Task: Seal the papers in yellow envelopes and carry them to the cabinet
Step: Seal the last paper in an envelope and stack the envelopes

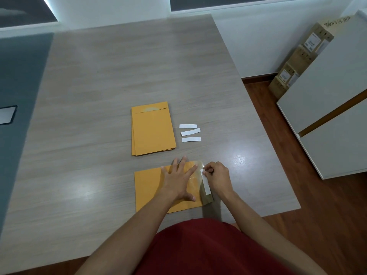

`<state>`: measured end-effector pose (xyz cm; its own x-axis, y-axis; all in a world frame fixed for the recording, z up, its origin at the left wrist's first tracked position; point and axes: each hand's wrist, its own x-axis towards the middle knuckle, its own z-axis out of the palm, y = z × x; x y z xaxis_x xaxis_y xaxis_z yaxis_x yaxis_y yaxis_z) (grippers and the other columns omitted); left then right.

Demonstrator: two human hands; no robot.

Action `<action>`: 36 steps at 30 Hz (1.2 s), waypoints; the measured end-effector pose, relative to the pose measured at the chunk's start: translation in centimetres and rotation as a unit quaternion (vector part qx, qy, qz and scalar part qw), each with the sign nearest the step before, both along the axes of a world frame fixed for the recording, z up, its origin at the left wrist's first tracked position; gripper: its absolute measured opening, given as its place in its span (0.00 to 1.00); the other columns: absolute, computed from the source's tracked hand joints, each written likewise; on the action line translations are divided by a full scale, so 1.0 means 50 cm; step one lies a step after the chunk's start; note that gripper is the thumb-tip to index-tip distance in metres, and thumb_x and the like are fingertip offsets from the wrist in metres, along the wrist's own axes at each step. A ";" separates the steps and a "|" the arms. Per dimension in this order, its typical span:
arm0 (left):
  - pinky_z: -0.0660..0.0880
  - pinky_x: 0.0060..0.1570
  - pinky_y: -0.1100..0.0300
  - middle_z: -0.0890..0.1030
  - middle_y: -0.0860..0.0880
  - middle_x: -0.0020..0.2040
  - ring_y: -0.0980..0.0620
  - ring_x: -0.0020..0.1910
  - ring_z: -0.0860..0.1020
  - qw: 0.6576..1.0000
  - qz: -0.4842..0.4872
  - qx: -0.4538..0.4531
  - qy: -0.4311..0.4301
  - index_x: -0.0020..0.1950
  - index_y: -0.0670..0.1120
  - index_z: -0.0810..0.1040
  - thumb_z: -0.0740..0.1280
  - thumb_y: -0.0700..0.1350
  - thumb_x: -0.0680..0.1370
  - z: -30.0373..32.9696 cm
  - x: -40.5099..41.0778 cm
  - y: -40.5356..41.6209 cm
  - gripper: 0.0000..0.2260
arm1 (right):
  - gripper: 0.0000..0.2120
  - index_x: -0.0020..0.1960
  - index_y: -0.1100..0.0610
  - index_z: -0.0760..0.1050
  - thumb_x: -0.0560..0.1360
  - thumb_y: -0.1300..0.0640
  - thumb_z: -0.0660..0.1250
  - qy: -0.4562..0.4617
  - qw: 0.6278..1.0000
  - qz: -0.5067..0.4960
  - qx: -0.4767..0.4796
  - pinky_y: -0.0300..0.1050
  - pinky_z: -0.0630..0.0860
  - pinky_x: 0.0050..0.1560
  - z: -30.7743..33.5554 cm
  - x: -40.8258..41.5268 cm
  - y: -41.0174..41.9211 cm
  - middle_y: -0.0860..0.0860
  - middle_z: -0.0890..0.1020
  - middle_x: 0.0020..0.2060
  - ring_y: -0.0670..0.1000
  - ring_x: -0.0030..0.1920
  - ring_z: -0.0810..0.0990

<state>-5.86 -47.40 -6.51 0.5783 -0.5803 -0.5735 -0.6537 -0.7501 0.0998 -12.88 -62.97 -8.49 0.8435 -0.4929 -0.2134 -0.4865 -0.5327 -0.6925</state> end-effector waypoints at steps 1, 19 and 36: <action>0.51 0.68 0.24 0.34 0.47 0.80 0.39 0.78 0.36 1.000 -0.001 0.000 0.000 0.79 0.62 0.41 0.73 0.70 0.65 0.000 0.000 0.000 0.54 | 0.03 0.47 0.57 0.80 0.74 0.61 0.72 -0.001 1.000 -0.001 0.003 0.36 0.77 0.42 0.000 0.001 0.000 0.49 0.77 0.42 0.45 0.39 0.78; 0.63 0.66 0.42 0.55 0.47 0.78 0.45 0.76 0.54 0.984 0.144 -0.042 -0.099 0.79 0.52 0.54 0.60 0.80 0.61 -0.034 0.021 0.061 0.54 | 0.04 0.50 0.59 0.76 0.75 0.64 0.65 -0.056 0.933 -0.247 0.254 0.34 0.77 0.37 0.057 0.103 -0.020 0.53 0.84 0.36 0.45 0.32 0.83; 0.68 0.61 0.42 0.54 0.46 0.76 0.43 0.73 0.57 0.984 0.142 -0.024 -0.105 0.79 0.50 0.51 0.61 0.79 0.62 -0.043 0.061 0.092 0.54 | 0.17 0.59 0.55 0.68 0.74 0.69 0.62 -0.023 0.863 -0.302 0.404 0.48 0.79 0.44 0.088 0.401 -0.083 0.57 0.78 0.37 0.56 0.29 0.77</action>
